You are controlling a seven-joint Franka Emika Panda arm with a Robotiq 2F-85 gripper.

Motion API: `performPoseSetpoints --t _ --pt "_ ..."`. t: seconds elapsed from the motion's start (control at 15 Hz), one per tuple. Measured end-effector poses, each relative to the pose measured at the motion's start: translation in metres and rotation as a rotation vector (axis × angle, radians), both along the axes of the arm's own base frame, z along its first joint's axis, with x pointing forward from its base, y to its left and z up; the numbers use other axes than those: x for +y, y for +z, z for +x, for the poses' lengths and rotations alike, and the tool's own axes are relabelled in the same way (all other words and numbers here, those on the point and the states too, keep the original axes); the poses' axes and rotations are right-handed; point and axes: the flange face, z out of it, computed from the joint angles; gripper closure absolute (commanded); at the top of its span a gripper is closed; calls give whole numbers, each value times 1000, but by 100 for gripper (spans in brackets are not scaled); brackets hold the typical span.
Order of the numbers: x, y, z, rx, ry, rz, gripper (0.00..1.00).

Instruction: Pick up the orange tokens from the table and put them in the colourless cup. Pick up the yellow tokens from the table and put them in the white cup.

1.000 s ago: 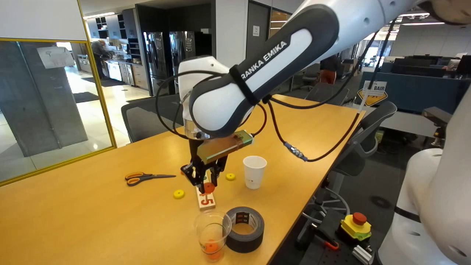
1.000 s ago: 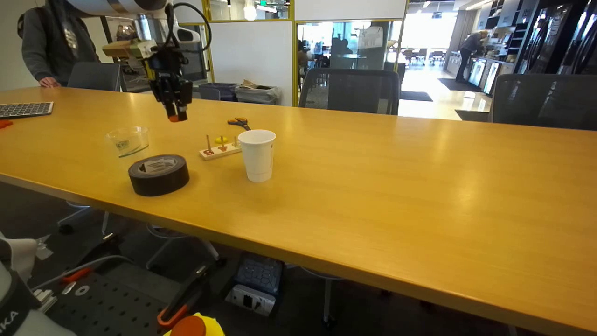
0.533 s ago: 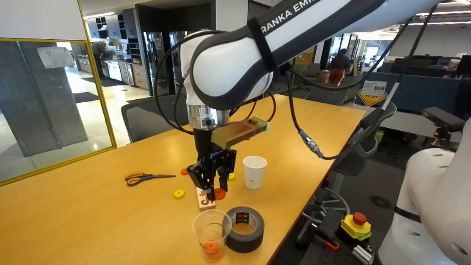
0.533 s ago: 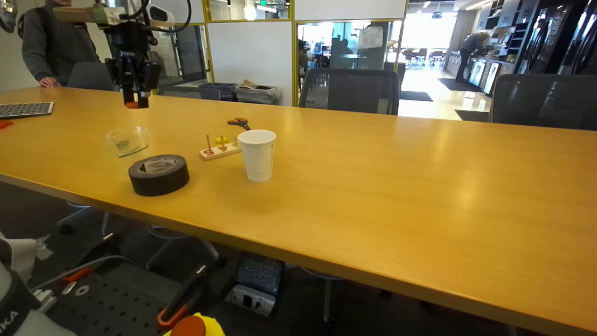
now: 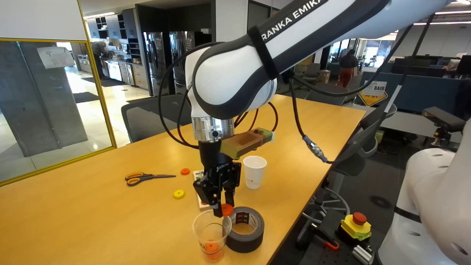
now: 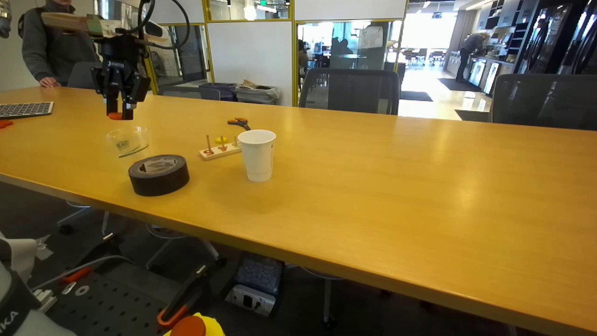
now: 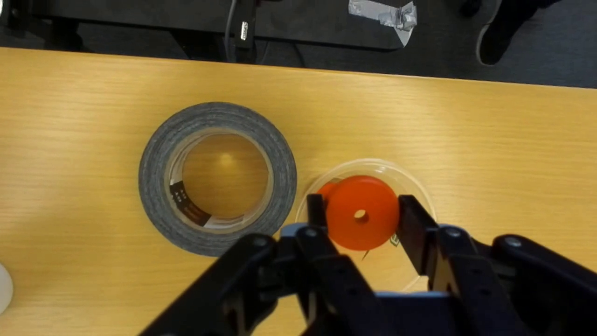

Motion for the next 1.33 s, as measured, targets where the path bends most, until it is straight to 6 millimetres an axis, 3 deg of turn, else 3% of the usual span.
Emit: performPoseSetpoints --t 0.73,0.8,0.87,1.13,1.33 --pt "32 -21 -16 -116 35 0 77" --pt "33 -22 -16 -121 33 -1 51" --pt "33 -22 -17 -126 32 -2 32" --pt "32 -23 -15 -150 15 -18 2" --pt "31 -22 -11 -177 -1 -36 0"
